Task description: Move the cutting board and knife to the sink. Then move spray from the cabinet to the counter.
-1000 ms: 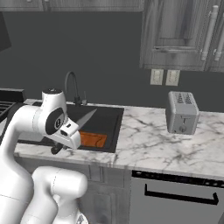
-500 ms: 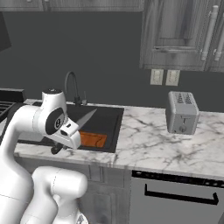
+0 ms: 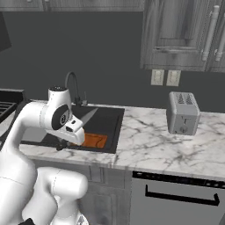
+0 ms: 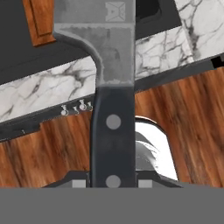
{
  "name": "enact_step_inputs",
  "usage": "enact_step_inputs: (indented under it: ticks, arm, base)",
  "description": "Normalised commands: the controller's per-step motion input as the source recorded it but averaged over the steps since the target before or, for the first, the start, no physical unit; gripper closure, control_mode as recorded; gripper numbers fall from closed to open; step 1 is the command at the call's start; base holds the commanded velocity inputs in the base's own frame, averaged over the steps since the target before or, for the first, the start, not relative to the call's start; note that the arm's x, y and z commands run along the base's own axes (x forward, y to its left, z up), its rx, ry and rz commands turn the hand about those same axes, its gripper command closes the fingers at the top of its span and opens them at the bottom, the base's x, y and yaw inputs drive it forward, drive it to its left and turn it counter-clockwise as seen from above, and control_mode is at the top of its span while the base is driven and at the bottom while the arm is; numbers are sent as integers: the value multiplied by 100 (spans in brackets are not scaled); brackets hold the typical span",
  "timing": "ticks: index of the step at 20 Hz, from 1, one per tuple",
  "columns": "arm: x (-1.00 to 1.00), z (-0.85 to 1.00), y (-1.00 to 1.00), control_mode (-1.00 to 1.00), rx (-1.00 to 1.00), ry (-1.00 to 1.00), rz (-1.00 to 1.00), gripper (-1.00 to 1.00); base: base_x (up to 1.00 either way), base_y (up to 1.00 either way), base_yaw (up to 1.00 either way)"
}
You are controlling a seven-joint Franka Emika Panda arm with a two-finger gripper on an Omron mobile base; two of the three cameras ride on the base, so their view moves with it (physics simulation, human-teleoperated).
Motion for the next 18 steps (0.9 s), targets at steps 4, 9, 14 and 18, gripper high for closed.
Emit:
enact_step_inputs:
  ticks: [4, 9, 14, 18]
  arm:
    - [38, 3, -11, -100, 0, 11, 12, 100]
    - [1, -2, 0, -100, -1, 1, 24, 100]
    - [12, -24, -28, -100, -5, 0, 34, 100]
    - [13, -7, -38, -100, -1, 0, 39, 100]
  base:
    - [0, 0, 0]
    - [0, 0, 0]
    - [0, 0, 0]
    - [0, 0, 0]
